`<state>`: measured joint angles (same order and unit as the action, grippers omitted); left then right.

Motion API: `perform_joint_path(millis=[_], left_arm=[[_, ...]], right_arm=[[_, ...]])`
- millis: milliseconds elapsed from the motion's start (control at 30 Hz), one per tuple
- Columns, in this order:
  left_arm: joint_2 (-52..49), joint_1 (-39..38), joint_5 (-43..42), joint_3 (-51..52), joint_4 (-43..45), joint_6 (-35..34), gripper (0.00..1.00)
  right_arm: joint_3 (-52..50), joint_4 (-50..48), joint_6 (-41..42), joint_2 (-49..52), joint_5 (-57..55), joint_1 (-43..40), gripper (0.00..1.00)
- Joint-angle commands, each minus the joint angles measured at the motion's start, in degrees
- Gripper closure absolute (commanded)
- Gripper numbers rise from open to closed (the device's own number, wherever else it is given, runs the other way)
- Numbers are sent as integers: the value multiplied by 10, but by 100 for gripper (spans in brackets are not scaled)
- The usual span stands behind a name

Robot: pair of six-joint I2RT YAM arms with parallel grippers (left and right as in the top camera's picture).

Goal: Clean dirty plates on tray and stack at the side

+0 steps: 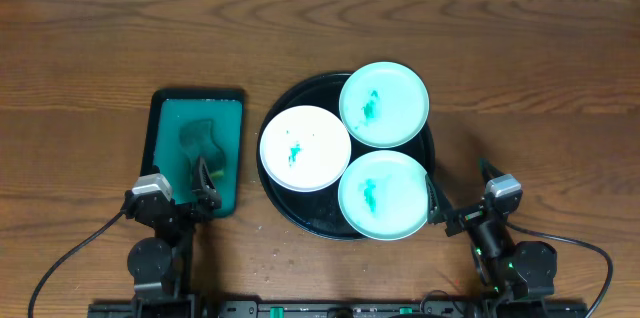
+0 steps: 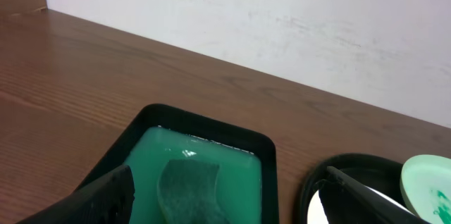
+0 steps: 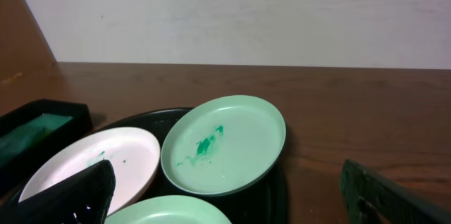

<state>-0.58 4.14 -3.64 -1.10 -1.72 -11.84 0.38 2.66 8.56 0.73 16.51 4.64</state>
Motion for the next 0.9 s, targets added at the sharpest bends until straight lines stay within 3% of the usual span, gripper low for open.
perform_joint_path(millis=[0,867], left_arm=[[3,3,0,9,-21,0,16],[3,3,1,9,-21,-1,16]], right_arm=[[-1,3,6,2,-2,4,1],[-1,-19,7,2,-12,3,1]])
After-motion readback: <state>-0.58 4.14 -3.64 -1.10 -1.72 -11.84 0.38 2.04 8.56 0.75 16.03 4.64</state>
